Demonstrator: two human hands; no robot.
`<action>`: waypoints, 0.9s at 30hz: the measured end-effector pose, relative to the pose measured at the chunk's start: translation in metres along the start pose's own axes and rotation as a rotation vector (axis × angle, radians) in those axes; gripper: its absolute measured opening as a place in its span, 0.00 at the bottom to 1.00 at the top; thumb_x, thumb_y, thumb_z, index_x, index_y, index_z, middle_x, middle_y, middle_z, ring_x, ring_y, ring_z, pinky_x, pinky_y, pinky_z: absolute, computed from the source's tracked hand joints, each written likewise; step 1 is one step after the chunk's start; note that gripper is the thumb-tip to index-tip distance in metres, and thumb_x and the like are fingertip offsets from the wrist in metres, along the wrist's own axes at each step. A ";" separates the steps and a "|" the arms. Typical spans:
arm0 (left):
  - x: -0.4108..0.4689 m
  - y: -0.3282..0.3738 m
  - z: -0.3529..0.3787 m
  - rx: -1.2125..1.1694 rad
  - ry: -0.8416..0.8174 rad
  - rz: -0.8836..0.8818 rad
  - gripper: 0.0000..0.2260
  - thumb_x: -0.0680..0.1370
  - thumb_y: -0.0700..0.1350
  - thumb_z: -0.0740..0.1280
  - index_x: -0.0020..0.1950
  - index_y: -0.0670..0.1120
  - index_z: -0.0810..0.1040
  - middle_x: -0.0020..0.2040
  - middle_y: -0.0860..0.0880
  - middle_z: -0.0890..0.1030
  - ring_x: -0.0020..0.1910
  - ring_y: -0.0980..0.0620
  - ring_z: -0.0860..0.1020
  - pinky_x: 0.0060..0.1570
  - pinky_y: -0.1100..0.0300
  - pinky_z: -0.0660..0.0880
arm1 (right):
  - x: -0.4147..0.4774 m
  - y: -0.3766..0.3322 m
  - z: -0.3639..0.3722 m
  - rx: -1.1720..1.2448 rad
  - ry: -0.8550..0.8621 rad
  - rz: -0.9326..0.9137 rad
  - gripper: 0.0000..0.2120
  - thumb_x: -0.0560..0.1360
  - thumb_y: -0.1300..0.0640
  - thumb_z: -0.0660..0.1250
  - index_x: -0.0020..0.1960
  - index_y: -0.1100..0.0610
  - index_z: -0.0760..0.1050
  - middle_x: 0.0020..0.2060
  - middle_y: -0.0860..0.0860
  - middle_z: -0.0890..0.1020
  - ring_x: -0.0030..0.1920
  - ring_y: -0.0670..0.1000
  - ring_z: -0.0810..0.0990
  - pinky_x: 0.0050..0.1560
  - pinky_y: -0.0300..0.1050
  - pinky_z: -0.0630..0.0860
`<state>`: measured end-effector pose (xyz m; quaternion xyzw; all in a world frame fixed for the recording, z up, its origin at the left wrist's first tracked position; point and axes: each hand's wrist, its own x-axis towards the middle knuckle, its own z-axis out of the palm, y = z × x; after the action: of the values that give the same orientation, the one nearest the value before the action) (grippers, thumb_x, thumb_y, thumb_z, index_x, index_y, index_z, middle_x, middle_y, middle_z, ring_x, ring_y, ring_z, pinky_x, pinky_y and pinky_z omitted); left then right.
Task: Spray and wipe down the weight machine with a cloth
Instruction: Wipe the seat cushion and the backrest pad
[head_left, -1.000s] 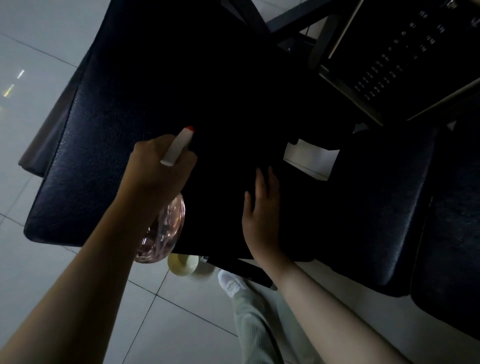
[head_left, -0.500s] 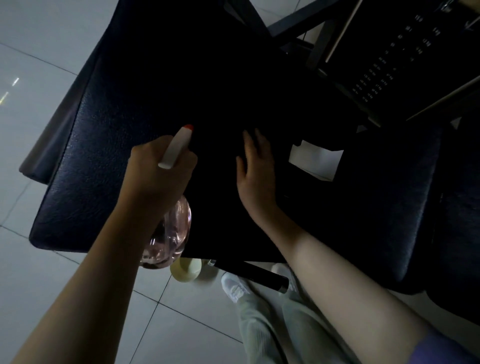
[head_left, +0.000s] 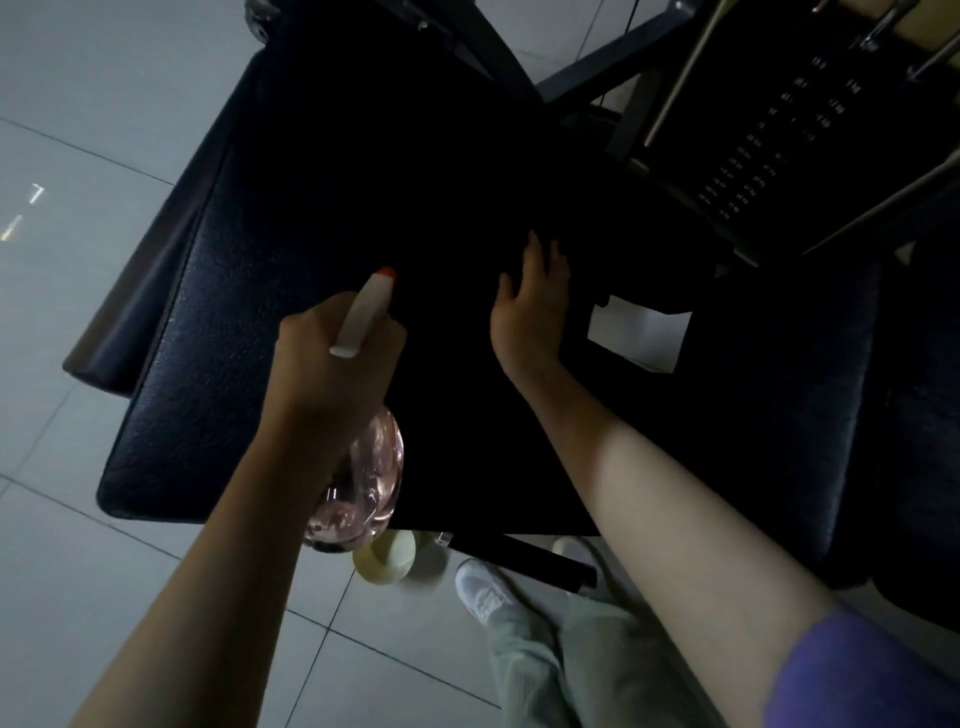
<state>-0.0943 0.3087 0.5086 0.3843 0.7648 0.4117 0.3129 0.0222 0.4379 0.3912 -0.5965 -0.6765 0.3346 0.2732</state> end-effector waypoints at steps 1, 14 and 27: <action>0.000 0.000 0.001 -0.003 0.010 -0.009 0.19 0.70 0.51 0.64 0.42 0.33 0.73 0.37 0.31 0.77 0.32 0.34 0.75 0.31 0.42 0.73 | -0.012 -0.006 0.007 -0.016 -0.014 -0.100 0.23 0.79 0.59 0.59 0.73 0.60 0.63 0.72 0.62 0.62 0.73 0.62 0.59 0.72 0.57 0.59; 0.010 0.000 -0.002 -0.081 0.086 -0.120 0.25 0.74 0.53 0.65 0.41 0.29 0.69 0.36 0.28 0.74 0.30 0.40 0.73 0.32 0.44 0.72 | -0.002 0.011 -0.006 -0.066 -0.142 -0.264 0.25 0.76 0.57 0.58 0.73 0.57 0.64 0.73 0.59 0.63 0.74 0.59 0.56 0.73 0.58 0.56; 0.015 0.009 -0.001 -0.144 0.107 -0.245 0.30 0.66 0.62 0.66 0.45 0.32 0.75 0.43 0.30 0.79 0.44 0.30 0.79 0.47 0.34 0.76 | -0.030 0.044 -0.023 -0.352 -0.288 -0.753 0.24 0.75 0.53 0.58 0.72 0.50 0.63 0.72 0.51 0.67 0.74 0.53 0.57 0.73 0.57 0.49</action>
<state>-0.0999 0.3242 0.5147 0.2420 0.7900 0.4442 0.3466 0.0717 0.4140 0.3720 -0.2930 -0.9246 0.1710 0.1733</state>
